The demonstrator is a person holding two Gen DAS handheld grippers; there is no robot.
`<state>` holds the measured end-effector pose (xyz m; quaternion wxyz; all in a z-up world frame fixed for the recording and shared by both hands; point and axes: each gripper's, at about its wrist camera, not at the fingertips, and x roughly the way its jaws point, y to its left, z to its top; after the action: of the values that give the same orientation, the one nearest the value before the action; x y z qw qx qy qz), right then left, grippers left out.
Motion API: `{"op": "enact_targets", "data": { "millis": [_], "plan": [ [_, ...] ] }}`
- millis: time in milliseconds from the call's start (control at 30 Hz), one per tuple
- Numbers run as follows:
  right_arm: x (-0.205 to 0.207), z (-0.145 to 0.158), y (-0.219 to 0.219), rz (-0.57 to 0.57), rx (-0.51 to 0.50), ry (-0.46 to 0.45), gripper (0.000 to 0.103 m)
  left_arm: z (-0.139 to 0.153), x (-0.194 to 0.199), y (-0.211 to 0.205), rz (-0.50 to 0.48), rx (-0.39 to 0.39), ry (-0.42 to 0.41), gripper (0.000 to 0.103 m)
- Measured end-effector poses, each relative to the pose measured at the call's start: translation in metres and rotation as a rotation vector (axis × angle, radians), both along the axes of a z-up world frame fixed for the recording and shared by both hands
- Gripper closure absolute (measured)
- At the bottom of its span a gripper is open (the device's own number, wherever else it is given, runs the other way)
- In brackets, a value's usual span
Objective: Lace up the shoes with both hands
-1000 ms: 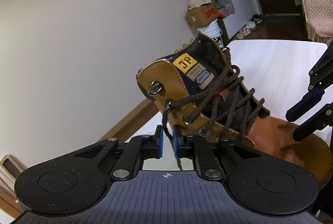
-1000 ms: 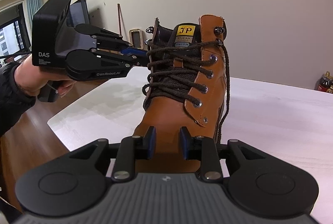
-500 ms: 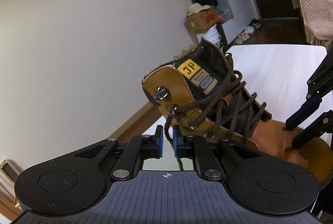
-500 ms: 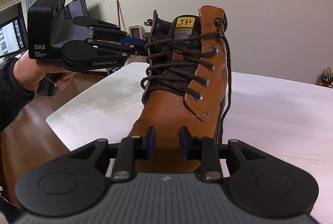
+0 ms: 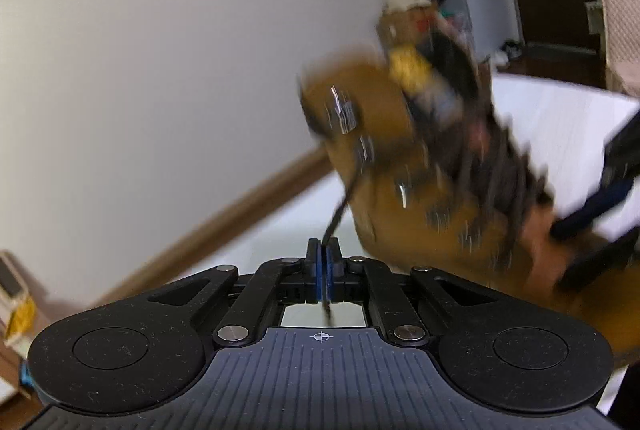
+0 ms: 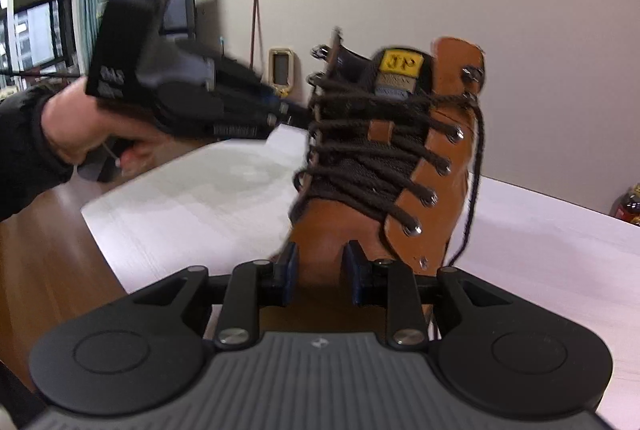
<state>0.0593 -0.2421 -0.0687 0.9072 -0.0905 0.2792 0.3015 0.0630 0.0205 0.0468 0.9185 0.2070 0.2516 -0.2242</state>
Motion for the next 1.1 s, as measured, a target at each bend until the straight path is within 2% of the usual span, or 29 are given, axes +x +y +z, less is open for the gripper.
{"op": "enact_targets", "data": {
  "millis": [133,300,467,600,667,700,733,767,833,867,933,1100],
  "plan": [
    [-0.001,-0.001,-0.007,-0.009,0.031,0.019,0.074,0.002,-0.024,0.003,-0.022,-0.08,0.022,0.101],
    [-0.003,0.009,-0.012,-0.033,0.078,0.018,0.075,0.002,-0.027,0.004,-0.007,-0.093,0.01,0.101],
    [-0.004,0.028,-0.013,-0.042,0.079,-0.072,0.074,0.005,-0.027,0.004,0.004,-0.11,-0.004,0.101],
    [0.0,0.027,-0.02,-0.056,0.118,-0.034,0.073,0.007,-0.028,0.006,0.017,-0.12,-0.005,0.094],
    [0.001,0.02,-0.025,-0.065,0.159,-0.006,0.073,0.007,-0.031,0.015,0.027,-0.141,-0.006,0.083],
    [0.001,0.016,-0.028,-0.07,0.182,0.01,0.073,0.007,-0.033,0.018,0.031,-0.157,-0.007,0.064],
    [0.003,0.013,-0.03,-0.076,0.205,0.025,0.072,0.007,-0.034,0.021,0.032,-0.168,-0.003,0.057],
    [0.008,0.01,-0.031,-0.083,0.225,0.036,0.072,0.007,-0.033,0.021,0.036,-0.171,-0.001,0.056],
    [0.009,0.005,-0.032,-0.093,0.259,0.052,0.071,0.008,-0.034,0.024,0.053,-0.173,-0.015,0.039],
    [0.009,0.003,-0.033,-0.096,0.279,0.061,0.07,0.009,-0.034,0.024,0.054,-0.179,-0.017,0.036],
    [0.007,0.002,-0.034,-0.105,0.298,0.065,0.068,0.01,-0.035,0.025,0.06,-0.177,-0.016,0.022],
    [0.01,-0.002,-0.045,-0.184,0.359,0.133,0.066,0.009,-0.037,0.021,0.066,-0.186,-0.015,0.016]
  ]
}}
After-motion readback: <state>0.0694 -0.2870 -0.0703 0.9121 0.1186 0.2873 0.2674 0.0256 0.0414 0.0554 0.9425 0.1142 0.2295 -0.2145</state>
